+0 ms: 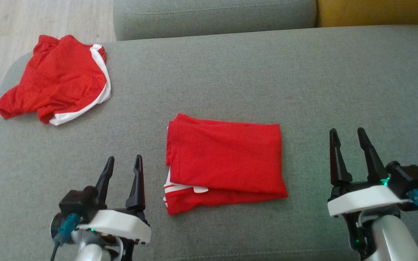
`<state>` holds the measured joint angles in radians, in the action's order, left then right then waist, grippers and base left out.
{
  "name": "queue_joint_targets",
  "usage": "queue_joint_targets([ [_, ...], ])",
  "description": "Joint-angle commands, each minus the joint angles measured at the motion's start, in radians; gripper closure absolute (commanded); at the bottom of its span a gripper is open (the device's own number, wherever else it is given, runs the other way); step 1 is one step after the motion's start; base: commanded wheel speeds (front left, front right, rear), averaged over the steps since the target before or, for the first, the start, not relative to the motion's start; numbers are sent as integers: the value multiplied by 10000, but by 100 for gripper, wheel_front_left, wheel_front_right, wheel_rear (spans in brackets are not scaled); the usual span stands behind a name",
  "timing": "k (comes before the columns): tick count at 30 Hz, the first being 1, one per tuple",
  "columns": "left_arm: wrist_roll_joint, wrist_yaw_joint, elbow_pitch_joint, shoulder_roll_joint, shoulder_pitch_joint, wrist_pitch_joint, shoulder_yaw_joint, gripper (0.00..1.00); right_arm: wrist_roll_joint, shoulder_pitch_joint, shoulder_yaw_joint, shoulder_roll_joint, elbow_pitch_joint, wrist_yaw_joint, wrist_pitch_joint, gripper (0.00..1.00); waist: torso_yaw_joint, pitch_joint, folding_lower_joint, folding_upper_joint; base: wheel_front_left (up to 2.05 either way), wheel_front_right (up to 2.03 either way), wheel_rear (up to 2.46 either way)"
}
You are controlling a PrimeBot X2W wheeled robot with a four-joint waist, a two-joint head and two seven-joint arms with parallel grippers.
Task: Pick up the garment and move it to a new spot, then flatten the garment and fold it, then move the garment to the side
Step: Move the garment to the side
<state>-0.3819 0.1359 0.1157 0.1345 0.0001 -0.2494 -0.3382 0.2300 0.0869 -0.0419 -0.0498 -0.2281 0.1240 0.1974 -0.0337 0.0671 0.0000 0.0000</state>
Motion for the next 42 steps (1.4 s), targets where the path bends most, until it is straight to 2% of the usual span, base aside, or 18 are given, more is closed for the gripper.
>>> queue_joint_targets([
  [1, 126, -73, -279, -48, -171, -123, 432, 0, -98, 36, -221, -6, 373, 67, 15, 0, -9, -9, 0, 0, 0, 0, 0],
  [26, 661, -562, -22, -492, -90, -124, 968, 0, -200, -15, -243, -5, 297, 67, -279, 0, -14, -55, 0, 0, 0, 0, 0],
  [32, 738, -654, -6, -577, -137, -124, 985, 0, -133, 312, -523, -5, -167, 67, -1240, 0, 97, 45, 0, 0, 0, 0, 0],
  [42, 754, -803, 64, -720, -287, -124, 1011, 0, 950, 1539, -1174, -5, -1763, 67, -3147, 0, 657, 471, 0, 0, 0, 0, 0],
])
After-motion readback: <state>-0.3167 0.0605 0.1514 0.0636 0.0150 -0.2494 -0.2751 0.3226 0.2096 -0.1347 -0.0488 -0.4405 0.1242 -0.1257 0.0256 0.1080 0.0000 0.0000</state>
